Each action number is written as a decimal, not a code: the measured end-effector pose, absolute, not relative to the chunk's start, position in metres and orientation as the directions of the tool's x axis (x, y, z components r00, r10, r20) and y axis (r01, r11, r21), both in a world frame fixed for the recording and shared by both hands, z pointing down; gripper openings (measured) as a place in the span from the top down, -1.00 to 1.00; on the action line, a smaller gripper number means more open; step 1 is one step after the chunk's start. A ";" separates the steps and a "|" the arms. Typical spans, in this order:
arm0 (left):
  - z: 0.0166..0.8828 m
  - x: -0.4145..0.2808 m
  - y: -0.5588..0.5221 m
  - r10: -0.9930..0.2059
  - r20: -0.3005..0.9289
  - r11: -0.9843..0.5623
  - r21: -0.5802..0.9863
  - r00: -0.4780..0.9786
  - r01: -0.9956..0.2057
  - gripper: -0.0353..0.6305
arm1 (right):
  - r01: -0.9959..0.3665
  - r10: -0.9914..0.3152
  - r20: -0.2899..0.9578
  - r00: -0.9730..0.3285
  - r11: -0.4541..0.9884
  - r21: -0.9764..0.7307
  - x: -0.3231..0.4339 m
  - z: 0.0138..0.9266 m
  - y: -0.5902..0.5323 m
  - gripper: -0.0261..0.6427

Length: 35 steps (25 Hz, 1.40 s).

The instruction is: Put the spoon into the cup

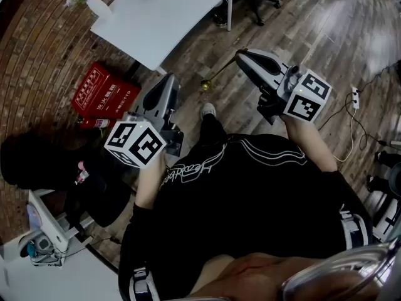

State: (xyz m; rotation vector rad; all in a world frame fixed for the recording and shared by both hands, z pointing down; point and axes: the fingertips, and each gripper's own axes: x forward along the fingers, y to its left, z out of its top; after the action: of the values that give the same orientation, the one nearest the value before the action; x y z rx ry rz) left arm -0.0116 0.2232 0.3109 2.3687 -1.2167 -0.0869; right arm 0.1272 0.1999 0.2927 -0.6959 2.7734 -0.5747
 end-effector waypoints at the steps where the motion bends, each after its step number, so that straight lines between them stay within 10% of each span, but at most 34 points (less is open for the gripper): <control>1: 0.312 -0.015 0.208 -0.777 0.158 -0.496 0.442 0.609 -0.747 0.88 | -0.410 -0.498 -0.115 -0.860 0.806 -0.427 0.124 0.294 0.187 0.92; 35: 0.340 -0.137 -0.146 -0.748 0.206 -0.478 0.492 0.631 -0.727 0.88 | -0.499 -0.578 -0.063 -0.813 0.749 -0.435 0.009 0.298 -0.169 0.92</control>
State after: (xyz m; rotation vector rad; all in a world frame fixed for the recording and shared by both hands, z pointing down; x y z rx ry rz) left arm -0.1369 -0.1464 0.3404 2.3078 -1.1526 -0.0503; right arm 0.0089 -0.1690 0.2981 -0.8575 2.7538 -0.6032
